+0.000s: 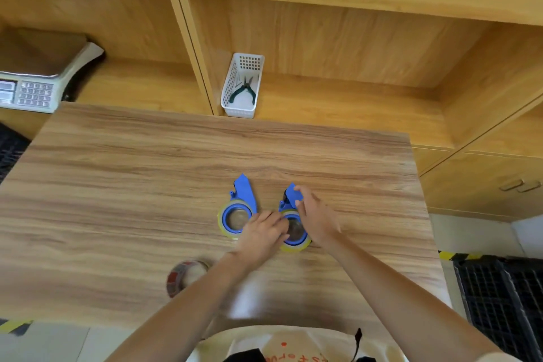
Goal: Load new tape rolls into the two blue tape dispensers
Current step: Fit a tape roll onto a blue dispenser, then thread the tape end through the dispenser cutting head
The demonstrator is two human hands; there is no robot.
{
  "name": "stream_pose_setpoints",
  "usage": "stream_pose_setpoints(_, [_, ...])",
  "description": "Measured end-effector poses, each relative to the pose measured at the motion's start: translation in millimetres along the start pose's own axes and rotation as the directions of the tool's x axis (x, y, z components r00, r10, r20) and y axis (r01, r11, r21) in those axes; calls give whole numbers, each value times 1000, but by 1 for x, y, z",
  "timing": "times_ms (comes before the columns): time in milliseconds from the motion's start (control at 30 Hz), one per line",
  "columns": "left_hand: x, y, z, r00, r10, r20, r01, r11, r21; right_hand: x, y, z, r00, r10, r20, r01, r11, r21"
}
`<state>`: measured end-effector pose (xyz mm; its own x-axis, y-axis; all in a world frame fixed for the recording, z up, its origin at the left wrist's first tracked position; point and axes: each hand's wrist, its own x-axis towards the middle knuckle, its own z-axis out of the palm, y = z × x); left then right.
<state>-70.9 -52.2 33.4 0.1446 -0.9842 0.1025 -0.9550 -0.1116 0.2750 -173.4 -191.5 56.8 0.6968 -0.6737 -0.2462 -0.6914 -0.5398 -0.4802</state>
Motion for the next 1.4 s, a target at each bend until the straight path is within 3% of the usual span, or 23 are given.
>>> stream_pose_setpoints(100, [-11,-30,-18,988,-132,-80,129,991,-40,13,-31,22,990,-115,80,111,992,58])
stream_pose_setpoints(167, [-19,-52,-30,960,-268,-78,260,960,-100,19,-49,38,980,-110,168,103,993,51])
stream_pose_setpoints(367, [-46,-106,-54,823,-569,8,542,779,-316,32,-90,71,950,86,302,-58,993,-98])
stream_pose_setpoints(467, [-61,-129,-51,774,-619,133,619,694,-368,36,-93,81,939,148,310,-116,986,-120])
stream_pose_setpoints(733, [-79,-159,-43,701,-613,366,712,571,-408,44,-95,91,935,226,272,-213,974,-77])
stream_pose_setpoints(833, [-73,-156,-43,696,-571,435,717,518,-467,46,-96,87,932,219,288,-246,967,59])
stream_pose_setpoints(933, [-62,-148,-51,709,-498,500,680,294,-671,48,-103,79,938,210,276,-286,917,278])
stream_pose_setpoints(1000, [-56,-143,-61,769,-392,505,593,141,-793,54,-104,75,933,208,294,-319,856,407])
stream_pose_setpoints(1133, [-43,-139,-79,813,-245,529,521,-102,-848,55,-107,57,905,97,415,-375,644,666])
stream_pose_setpoints(1233, [-32,-135,-86,818,-149,555,525,-199,-827,46,-113,42,896,24,442,-382,546,746])
stream_pose_setpoints(1300, [-28,-132,-89,826,-156,542,500,-242,-832,45,-112,37,898,-3,440,-359,573,737])
stream_pose_setpoints(1400, [-30,-128,-87,829,-194,524,486,-212,-848,42,-106,29,891,-56,451,-269,735,622])
